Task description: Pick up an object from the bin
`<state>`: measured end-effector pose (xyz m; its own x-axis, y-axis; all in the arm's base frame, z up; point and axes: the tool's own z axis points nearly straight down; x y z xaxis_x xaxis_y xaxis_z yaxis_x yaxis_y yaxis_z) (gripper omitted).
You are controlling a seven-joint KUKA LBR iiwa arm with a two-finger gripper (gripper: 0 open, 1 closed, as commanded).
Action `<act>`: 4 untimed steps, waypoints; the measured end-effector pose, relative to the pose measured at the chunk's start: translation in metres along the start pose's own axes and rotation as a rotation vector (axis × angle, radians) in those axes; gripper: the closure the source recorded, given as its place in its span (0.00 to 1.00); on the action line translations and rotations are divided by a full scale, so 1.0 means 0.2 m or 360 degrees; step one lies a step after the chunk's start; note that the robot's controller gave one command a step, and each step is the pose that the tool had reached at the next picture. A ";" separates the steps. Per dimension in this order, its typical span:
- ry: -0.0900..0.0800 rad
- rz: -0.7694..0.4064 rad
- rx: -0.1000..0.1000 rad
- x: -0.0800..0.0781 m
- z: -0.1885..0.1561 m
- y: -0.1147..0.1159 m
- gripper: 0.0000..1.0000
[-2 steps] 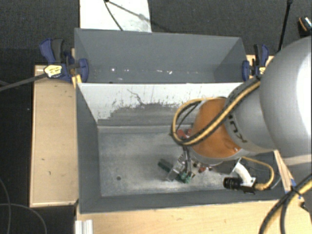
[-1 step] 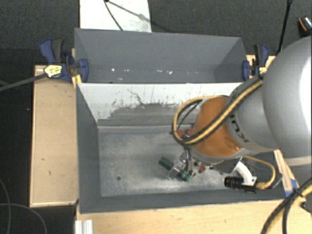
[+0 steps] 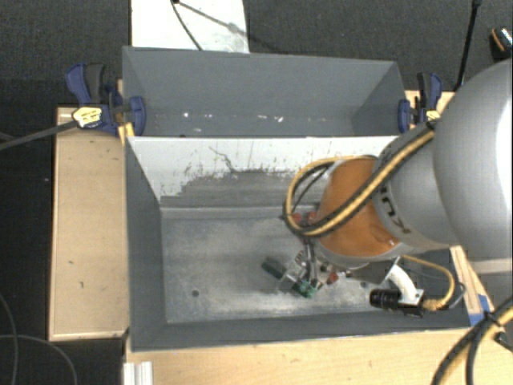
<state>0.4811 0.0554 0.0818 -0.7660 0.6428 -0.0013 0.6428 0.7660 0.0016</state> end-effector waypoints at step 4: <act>-0.0004 -0.0022 -0.0004 -0.02 -0.60 0.01 1.00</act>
Offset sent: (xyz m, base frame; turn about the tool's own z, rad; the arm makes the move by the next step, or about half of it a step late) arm 0.0000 -0.0001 0.0498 0.0000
